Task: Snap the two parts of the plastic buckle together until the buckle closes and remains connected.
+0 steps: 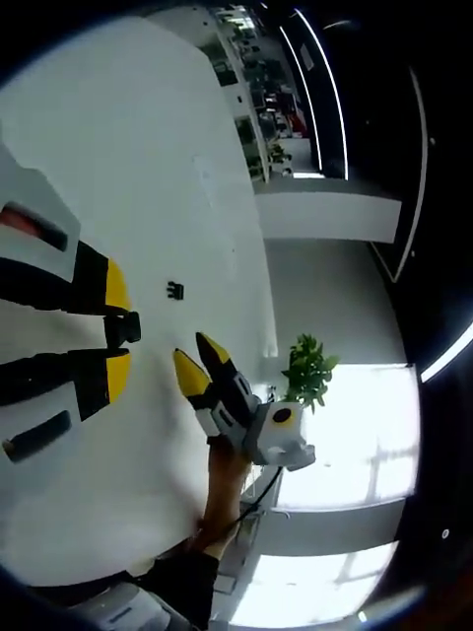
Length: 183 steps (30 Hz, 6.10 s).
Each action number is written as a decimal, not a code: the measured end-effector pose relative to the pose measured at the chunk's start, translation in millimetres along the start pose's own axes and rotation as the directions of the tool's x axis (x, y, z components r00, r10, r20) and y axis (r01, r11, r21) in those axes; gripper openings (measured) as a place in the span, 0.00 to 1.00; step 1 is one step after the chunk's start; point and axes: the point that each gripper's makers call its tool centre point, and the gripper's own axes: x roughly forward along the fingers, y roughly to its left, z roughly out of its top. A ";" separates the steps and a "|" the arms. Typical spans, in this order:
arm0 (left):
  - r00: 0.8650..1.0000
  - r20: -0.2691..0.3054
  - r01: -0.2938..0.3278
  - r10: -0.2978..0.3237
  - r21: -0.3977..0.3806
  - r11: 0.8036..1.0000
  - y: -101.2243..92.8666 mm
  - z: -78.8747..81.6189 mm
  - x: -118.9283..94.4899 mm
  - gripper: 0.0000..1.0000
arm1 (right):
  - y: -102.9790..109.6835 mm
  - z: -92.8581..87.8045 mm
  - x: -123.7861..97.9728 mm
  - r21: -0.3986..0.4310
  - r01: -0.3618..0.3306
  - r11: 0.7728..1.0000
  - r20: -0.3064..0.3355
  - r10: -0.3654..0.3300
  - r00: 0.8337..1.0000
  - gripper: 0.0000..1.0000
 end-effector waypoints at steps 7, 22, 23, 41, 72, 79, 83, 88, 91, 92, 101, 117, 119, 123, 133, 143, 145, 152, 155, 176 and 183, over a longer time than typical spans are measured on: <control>1.000 -0.003 0.006 -0.006 -0.001 1.000 -2.2 -0.9 0.7 0.12 | -16.4 0.2 16.0 0.010 -0.005 1.000 -0.021 0.005 1.000 0.25; 1.000 -0.010 0.014 -0.014 -0.001 1.000 -4.0 -1.2 1.8 0.12 | -15.2 2.0 31.0 -0.084 -0.020 0.996 -0.063 0.014 0.998 0.24; 1.000 -0.010 0.014 -0.014 0.000 1.000 -4.3 -1.3 1.9 0.12 | -14.7 1.0 32.2 -0.081 -0.022 0.996 -0.067 0.017 0.998 0.24; 1.000 -0.021 0.016 -0.016 -0.001 1.000 -6.7 -4.0 3.8 0.12 | -9.9 -0.4 41.4 -0.045 -0.059 0.997 -0.046 0.057 0.997 0.24; 0.999 -0.026 0.021 -0.021 0.004 1.000 -8.0 -6.3 0.7 0.12 | -5.7 -2.9 42.7 0.119 -0.090 0.989 -0.012 0.092 0.996 0.18; 0.999 -0.027 0.021 -0.021 0.003 1.000 -7.8 -6.2 1.1 0.12 | 0.9 0.1 40.0 0.146 -0.117 0.982 -0.007 0.119 0.993 0.18; 0.999 -0.029 0.021 -0.020 0.004 1.000 -7.6 -6.0 1.6 0.13 | 1.6 2.6 39.5 0.112 -0.123 0.986 -0.011 0.125 0.992 0.18; 0.999 -0.029 0.019 -0.019 0.004 1.000 -7.1 -5.3 1.8 0.13 | -8.0 11.6 36.4 -0.007 -0.089 0.996 0.005 0.089 0.996 0.19; 0.999 -0.029 0.020 -0.020 0.004 1.000 -7.2 -5.2 2.2 0.13 | -7.0 8.1 37.5 -0.059 -0.088 0.994 -0.022 0.087 0.996 0.19; 0.999 -0.030 0.020 -0.020 0.005 1.000 -7.2 -5.2 2.3 0.13 | -5.7 6.8 38.1 -0.064 -0.093 0.994 -0.027 0.091 0.995 0.20; 0.999 -0.030 0.023 -0.023 0.006 1.000 -7.2 -4.5 3.1 0.13 | -0.5 1.9 48.7 -0.041 -0.119 0.992 -0.026 0.118 0.993 0.21; 0.999 -0.033 0.031 -0.031 0.011 0.999 -9.9 -4.9 4.5 0.13 | -1.8 0.6 54.8 0.053 -0.145 0.988 0.032 0.144 0.989 0.18; 0.999 -0.033 0.032 -0.032 0.010 0.999 -9.7 -4.9 4.6 0.13 | -1.6 1.1 54.9 0.051 -0.148 0.988 0.033 0.147 0.989 0.16; 0.999 -0.036 0.033 -0.033 0.010 0.999 -10.1 -6.0 4.9 0.13 | -0.6 1.3 54.6 0.042 -0.155 0.987 0.032 0.154 0.988 0.13; 0.999 -0.043 0.034 -0.033 0.009 0.999 -11.1 -8.7 4.9 0.13 | 1.7 0.5 50.6 0.042 -0.162 0.986 0.034 0.161 0.986 0.13; 0.997 -0.059 0.041 -0.040 0.013 0.999 -13.2 -12.3 4.6 0.13 | 13.8 10.5 29.3 0.020 -0.169 0.985 0.062 0.168 0.984 0.13; 0.996 -0.076 0.049 -0.047 0.023 0.999 -15.6 -17.2 4.1 0.13 | 17.5 13.4 23.3 0.026 -0.176 0.984 0.077 0.174 0.982 0.13; 0.993 -0.109 0.043 -0.037 0.054 0.998 -12.8 -29.1 -4.2 0.12 | 31.3 24.2 0.3 0.025 -0.194 0.981 0.122 0.189 0.974 0.13; 0.993 -0.116 0.042 -0.035 0.062 0.997 -10.3 -30.6 -6.1 0.12 | 39.3 24.5 -8.5 0.022 -0.199 0.980 0.124 0.195 0.973 0.13; 0.988 -0.143 0.061 -0.051 0.067 0.996 -13.2 -34.0 -4.4 0.13 | 90.7 14.1 -31.1 -0.077 -0.288 0.955 0.110 0.295 0.949 0.13; 0.988 -0.143 0.065 -0.053 0.081 0.995 -14.6 -33.8 -2.8 0.12 | 97.5 12.6 -34.8 -0.105 -0.283 0.953 0.096 0.293 0.951 0.13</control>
